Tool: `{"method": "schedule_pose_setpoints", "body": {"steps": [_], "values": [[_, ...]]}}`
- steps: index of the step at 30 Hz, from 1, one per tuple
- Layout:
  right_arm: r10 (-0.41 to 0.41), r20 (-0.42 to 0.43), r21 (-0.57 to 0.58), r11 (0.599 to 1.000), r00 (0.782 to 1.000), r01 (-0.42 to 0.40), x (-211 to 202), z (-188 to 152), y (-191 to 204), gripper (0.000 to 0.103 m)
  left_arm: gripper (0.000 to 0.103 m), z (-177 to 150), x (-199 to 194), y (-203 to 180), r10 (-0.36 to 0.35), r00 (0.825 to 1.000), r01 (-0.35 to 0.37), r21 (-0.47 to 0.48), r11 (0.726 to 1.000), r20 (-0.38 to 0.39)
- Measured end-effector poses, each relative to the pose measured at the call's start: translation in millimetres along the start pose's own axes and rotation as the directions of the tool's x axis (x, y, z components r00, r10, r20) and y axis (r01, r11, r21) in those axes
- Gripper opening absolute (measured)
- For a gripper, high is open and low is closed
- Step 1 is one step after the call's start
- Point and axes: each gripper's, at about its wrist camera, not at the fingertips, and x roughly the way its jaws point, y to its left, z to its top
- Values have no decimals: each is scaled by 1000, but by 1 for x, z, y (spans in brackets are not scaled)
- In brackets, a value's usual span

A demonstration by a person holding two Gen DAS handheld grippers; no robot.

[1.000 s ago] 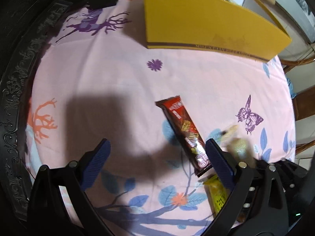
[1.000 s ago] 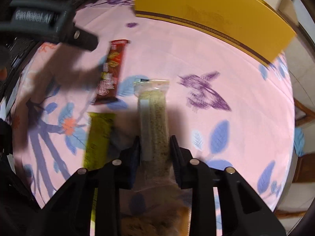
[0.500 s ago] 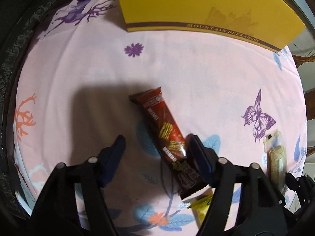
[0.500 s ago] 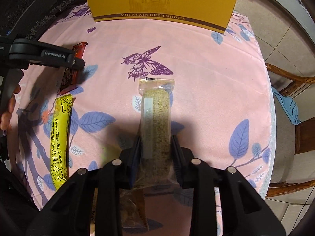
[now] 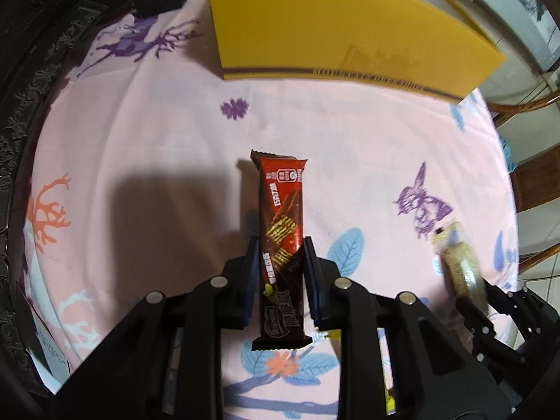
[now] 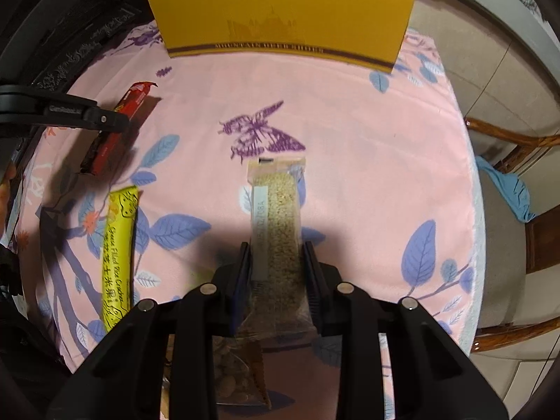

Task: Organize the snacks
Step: 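Carry both bars over the yellow box and open both grippers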

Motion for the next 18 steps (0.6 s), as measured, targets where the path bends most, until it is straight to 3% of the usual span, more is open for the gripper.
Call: {"method": "schedule_pose_setpoints", "body": {"steps": [9,18], "values": [[41,40,40,998,998,-43,-14,10,-4,30,24,5,-23,-13,-33,998,32,32,999,45],[85,-70,94,992,994,-78,14,10,-6,30,24,2,-19,-14,-47,999,46,28,999,28]]}}
